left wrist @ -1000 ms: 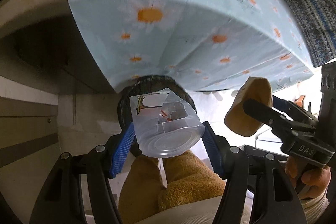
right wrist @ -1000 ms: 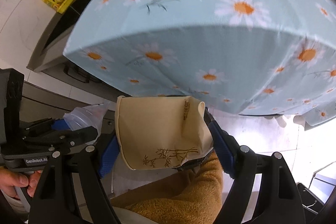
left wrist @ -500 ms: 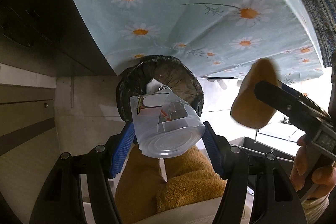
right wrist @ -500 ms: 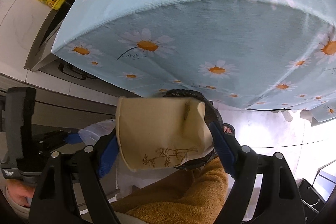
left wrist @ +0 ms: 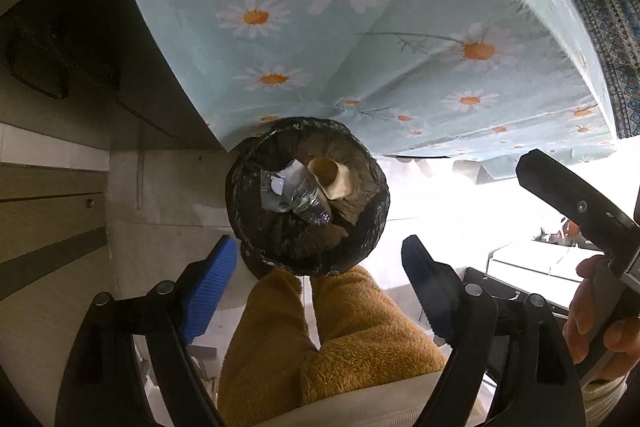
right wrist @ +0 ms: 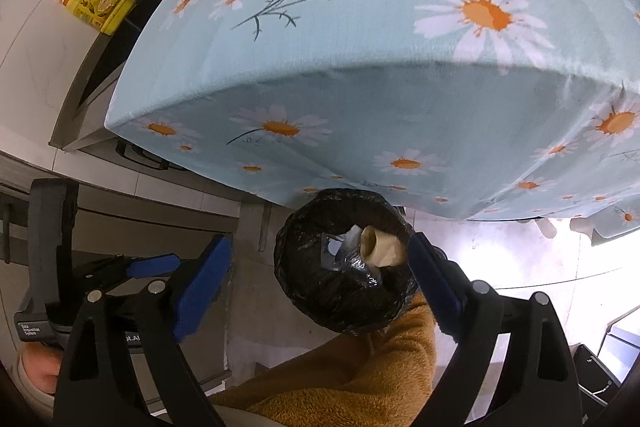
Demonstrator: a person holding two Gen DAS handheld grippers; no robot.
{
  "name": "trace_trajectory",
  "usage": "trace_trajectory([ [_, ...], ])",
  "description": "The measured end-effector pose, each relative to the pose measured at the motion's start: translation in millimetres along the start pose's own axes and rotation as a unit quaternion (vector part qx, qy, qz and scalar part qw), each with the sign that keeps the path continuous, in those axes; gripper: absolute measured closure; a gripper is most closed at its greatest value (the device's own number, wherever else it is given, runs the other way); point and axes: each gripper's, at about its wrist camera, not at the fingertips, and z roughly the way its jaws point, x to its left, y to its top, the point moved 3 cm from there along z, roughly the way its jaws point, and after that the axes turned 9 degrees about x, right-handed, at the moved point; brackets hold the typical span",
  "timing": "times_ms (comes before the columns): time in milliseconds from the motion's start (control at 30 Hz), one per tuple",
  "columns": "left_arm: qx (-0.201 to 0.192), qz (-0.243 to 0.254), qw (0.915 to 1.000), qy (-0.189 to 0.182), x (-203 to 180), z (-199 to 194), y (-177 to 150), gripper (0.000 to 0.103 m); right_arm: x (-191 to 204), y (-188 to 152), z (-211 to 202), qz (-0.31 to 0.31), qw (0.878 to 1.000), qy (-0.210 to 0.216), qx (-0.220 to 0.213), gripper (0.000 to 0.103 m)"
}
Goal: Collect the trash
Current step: 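Open both tools to drop the cups into the bin, then raise both tools back over the table toward the white paper cups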
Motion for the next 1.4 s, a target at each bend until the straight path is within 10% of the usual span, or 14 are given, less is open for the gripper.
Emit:
trace_trajectory([
  [867,-0.114,0.063,0.9915,-0.009,-27,-112,7,0.021,32,0,-76,-0.006,0.995,-0.023,-0.093,0.014],
  [1400,-0.186,0.072,0.9797,0.019,-75,-163,79,0.021,-3,80,-128,-0.028,0.988,-0.032,-0.151,0.014],
])
